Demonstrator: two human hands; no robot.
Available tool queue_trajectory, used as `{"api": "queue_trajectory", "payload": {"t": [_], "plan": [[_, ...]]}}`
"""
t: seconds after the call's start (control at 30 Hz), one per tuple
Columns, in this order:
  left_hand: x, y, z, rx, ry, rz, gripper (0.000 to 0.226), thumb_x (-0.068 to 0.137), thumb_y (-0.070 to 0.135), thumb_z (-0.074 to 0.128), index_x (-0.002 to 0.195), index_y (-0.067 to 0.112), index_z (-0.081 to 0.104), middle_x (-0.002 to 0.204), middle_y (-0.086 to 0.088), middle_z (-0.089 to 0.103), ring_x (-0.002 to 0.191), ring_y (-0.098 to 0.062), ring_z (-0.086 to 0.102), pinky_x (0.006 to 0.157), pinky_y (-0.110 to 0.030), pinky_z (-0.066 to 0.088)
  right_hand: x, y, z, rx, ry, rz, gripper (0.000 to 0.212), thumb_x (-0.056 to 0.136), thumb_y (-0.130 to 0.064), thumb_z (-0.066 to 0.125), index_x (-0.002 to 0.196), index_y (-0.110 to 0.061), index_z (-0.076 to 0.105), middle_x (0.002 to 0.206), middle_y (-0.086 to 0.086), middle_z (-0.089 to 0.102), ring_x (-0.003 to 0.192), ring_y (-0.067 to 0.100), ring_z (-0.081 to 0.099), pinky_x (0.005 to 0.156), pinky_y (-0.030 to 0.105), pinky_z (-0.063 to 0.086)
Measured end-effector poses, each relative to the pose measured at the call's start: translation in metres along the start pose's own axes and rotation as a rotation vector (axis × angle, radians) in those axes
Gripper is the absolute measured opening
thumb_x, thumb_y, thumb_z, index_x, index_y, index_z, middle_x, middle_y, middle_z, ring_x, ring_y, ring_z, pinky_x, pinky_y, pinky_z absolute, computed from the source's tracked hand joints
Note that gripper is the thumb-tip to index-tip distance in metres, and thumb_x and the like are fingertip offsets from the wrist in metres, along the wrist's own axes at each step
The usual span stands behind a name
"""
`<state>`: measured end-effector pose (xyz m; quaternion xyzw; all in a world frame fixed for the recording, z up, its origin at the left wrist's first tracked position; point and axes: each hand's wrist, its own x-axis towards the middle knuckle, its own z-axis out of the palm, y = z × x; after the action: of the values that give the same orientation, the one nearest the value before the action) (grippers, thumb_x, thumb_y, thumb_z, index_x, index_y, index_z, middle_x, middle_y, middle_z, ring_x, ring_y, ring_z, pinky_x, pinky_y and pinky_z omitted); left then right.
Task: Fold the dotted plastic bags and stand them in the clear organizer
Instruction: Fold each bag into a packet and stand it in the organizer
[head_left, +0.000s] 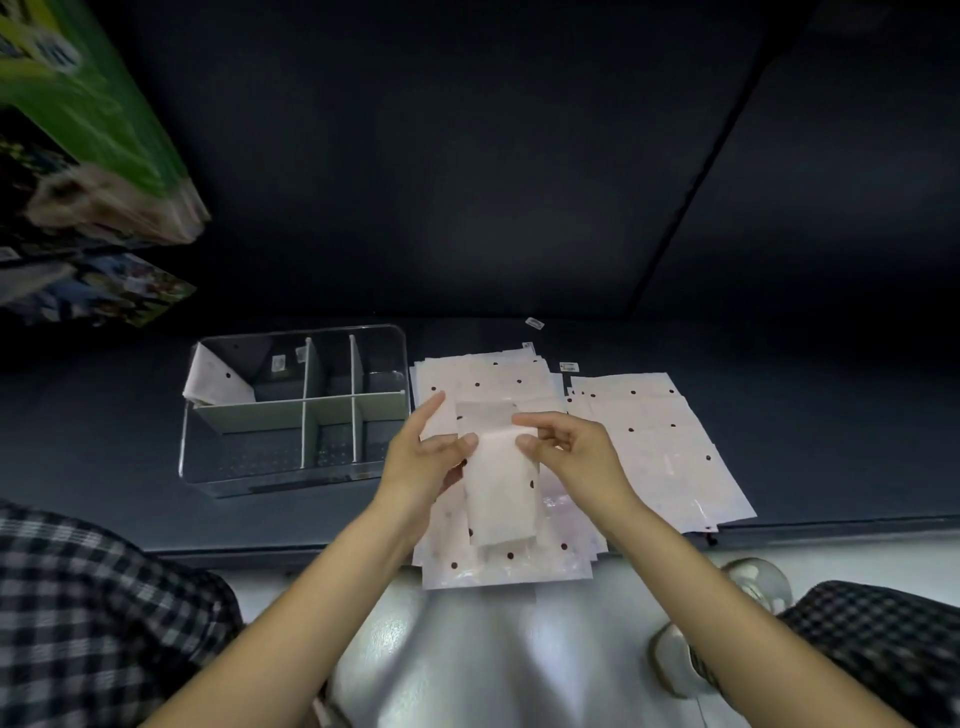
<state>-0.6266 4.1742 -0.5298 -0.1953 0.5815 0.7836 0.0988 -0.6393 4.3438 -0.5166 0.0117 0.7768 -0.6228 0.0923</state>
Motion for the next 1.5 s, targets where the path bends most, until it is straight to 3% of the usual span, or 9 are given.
{"api": "queue_trajectory", "payload": {"t": [0.07, 0.2, 0.43, 0.6, 0.7, 0.83, 1.13, 1.3, 1.5], "plan": [[-0.005, 0.003, -0.002, 0.04, -0.036, 0.097, 0.041, 0.084, -0.003, 0.065, 0.111, 0.028, 0.061, 0.074, -0.001, 0.071, 0.074, -0.012, 0.068, 0.067, -0.019, 0.055, -0.002, -0.006, 0.0, -0.01, 0.007, 0.005, 0.028, 0.082, -0.003, 0.068, 0.107, -0.015, 0.069, 0.104, 0.006, 0.067, 0.086, 0.009, 0.058, 0.077, 0.01, 0.048], [-0.012, 0.008, -0.001, 0.168, 0.016, 0.211, 0.028, 0.079, -0.005, 0.068, 0.087, 0.022, 0.072, 0.089, -0.004, 0.071, 0.084, -0.017, 0.066, 0.071, -0.018, 0.053, -0.007, -0.009, 0.005, -0.037, 0.016, -0.023, 0.029, 0.08, -0.005, 0.07, 0.103, -0.021, 0.071, 0.099, 0.003, 0.068, 0.084, 0.009, 0.058, 0.07, 0.007, 0.046], [-0.017, 0.012, -0.006, 0.55, 0.131, 0.466, 0.014, 0.078, 0.01, 0.075, 0.091, 0.016, 0.076, 0.075, 0.017, 0.068, 0.072, 0.004, 0.064, 0.066, -0.005, 0.047, -0.012, -0.01, 0.006, -0.206, 0.031, -0.126, 0.019, 0.084, -0.011, 0.068, 0.093, -0.027, 0.073, 0.082, -0.007, 0.066, 0.072, 0.002, 0.056, 0.069, 0.008, 0.043], [-0.016, 0.019, -0.011, 0.744, 0.093, 0.604, 0.008, 0.08, 0.015, 0.073, 0.074, 0.02, 0.074, 0.073, 0.013, 0.058, 0.074, -0.006, 0.054, 0.069, -0.019, 0.044, -0.013, -0.017, 0.003, -0.346, 0.026, -0.202, 0.015, 0.087, -0.02, 0.066, 0.08, -0.033, 0.069, 0.083, -0.011, 0.057, 0.082, -0.002, 0.048, 0.073, 0.008, 0.036], [-0.013, 0.025, -0.013, 0.625, 0.017, 0.499, 0.019, 0.084, 0.014, 0.068, 0.069, 0.024, 0.067, 0.074, 0.013, 0.063, 0.068, 0.0, 0.056, 0.06, -0.011, 0.04, -0.011, -0.024, 0.002, -0.335, 0.045, -0.196, 0.018, 0.085, -0.021, 0.067, 0.072, -0.034, 0.066, 0.091, -0.009, 0.057, 0.094, -0.001, 0.046, 0.078, 0.01, 0.034], [-0.014, 0.028, -0.016, 0.406, -0.189, 0.197, 0.004, 0.089, 0.015, 0.063, 0.086, 0.016, 0.066, 0.06, 0.011, 0.067, 0.053, 0.001, 0.057, 0.049, -0.014, 0.042, -0.008, -0.03, -0.002, -0.139, 0.02, -0.124, 0.018, 0.086, -0.012, 0.065, 0.072, -0.024, 0.07, 0.077, -0.011, 0.069, 0.071, -0.003, 0.06, 0.068, 0.009, 0.045], [-0.016, 0.013, -0.015, 0.068, -0.196, -0.103, 0.016, 0.094, 0.015, 0.055, 0.101, 0.009, 0.068, 0.089, -0.004, 0.073, 0.076, -0.012, 0.068, 0.069, -0.029, 0.059, -0.011, -0.014, 0.019, 0.097, 0.004, 0.047, 0.01, 0.093, -0.024, 0.056, 0.099, -0.021, 0.063, 0.088, -0.008, 0.071, 0.081, 0.006, 0.067, 0.074, 0.021, 0.054], [-0.011, 0.021, -0.024, 0.2, -0.21, -0.046, 0.017, 0.095, 0.014, 0.054, 0.099, 0.008, 0.069, 0.098, -0.013, 0.071, 0.085, -0.02, 0.067, 0.072, -0.031, 0.058, -0.005, -0.014, 0.021, 0.147, -0.043, 0.072, 0.01, 0.087, -0.014, 0.065, 0.095, -0.018, 0.068, 0.088, -0.001, 0.075, 0.083, 0.013, 0.071, 0.071, 0.023, 0.056], [0.01, 0.073, -0.062, 0.628, -0.346, 0.118, 0.016, 0.095, 0.012, 0.053, 0.089, 0.013, 0.068, 0.074, 0.001, 0.069, 0.069, -0.011, 0.064, 0.062, -0.023, 0.053, 0.028, -0.047, 0.029, -0.076, -0.277, 0.036, 0.008, 0.087, -0.021, 0.066, 0.086, -0.014, 0.07, 0.083, 0.0, 0.074, 0.079, 0.011, 0.07, 0.068, 0.018, 0.055]]}}
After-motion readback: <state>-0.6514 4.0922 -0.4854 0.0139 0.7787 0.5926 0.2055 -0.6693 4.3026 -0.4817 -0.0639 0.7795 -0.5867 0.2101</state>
